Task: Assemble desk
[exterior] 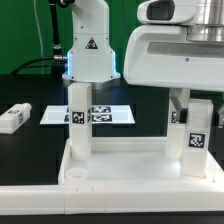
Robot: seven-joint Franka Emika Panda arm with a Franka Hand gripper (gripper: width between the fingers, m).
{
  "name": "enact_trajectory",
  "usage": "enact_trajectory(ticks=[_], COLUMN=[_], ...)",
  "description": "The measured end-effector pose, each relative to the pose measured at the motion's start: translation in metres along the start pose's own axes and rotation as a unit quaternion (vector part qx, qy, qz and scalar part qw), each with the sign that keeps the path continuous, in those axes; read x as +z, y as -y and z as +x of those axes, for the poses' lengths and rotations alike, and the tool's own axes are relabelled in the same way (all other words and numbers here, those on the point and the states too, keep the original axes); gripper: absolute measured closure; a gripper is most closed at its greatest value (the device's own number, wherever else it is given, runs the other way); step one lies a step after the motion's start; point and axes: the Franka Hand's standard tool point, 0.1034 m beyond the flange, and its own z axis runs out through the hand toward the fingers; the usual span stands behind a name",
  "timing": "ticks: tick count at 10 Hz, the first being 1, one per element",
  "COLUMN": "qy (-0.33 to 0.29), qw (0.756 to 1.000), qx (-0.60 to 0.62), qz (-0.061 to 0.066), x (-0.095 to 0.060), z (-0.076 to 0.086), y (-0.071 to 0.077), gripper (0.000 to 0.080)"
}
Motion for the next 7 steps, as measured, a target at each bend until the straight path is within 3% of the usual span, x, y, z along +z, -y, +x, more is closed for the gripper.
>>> enact_trajectory(ticks=[3, 5, 7], qy=[0.001, 0.002, 0.022], qw=[0.994, 0.971, 0.913], qx=[0.111, 0.238, 0.406], qz=[-0.002, -0.005, 0.006], x=[0.001, 0.003, 0.004], z=[0.0, 0.002, 0.002], y=[-0.002, -0.007, -0.013], gripper=[0.0511, 0.0511, 0.0511])
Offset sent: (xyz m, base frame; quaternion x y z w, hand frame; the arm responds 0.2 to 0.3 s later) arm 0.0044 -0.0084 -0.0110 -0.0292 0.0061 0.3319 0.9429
